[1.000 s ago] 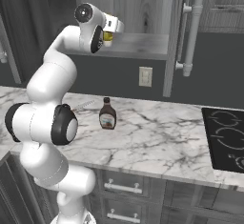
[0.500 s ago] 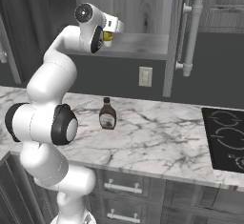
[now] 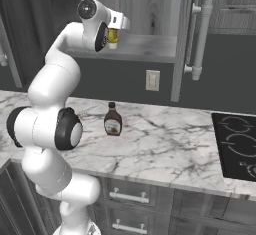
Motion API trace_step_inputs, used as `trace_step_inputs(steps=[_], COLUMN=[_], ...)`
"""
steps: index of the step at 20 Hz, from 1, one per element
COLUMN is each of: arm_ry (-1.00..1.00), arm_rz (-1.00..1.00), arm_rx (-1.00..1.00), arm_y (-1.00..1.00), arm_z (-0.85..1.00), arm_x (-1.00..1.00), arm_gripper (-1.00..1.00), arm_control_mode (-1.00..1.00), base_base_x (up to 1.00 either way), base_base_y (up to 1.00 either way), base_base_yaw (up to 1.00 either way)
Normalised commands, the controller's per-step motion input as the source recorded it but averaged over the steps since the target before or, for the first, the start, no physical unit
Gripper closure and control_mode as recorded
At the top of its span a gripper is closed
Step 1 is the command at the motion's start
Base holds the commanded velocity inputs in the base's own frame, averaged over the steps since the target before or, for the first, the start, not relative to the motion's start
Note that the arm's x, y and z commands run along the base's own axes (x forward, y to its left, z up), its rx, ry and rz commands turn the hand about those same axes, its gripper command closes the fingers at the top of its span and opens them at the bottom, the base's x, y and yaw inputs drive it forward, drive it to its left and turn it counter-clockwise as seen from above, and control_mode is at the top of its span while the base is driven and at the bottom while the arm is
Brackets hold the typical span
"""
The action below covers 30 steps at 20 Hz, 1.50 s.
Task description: Pick the syrup bottle and mustard from the counter and place them in the cabinet.
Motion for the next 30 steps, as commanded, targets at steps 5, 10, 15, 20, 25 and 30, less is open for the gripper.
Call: trace_step_inputs(steps=[5,10,15,20,25,30], arm_ry=[-0.06,-0.18,-0.19,-0.1,-0.05,0.01], arm_rz=[0.03,0.09,0.09,0.1,0.1,0.12], arm_rx=[-0.02,-0.01,0.0,-0.02,-0.08,-0.21], arm_y=[-0.04,-0.11,-0.15,-0.11,-0.06,0.02], arm_z=[0.09,-0.2,-0.03,-0.1,-0.34,-0.68], arm_x=[-0.39,-0.84,-0.91,-1.0,-1.0,-0.9], arm_gripper=[-1.0,-1.0,-1.0,-1.0,-1.0,-1.0], arm_control_mode=[-1.0,-1.0,-1.0,-1.0,-1.0,-1.0], base_base_x=[0.0,0.0,0.0,0.0,0.0,0.0], base_base_y=[0.0,0.0,0.0,0.0,0.0,0.0], base_base_yaw=[0.0,0.0,0.0,0.0,0.0,0.0])
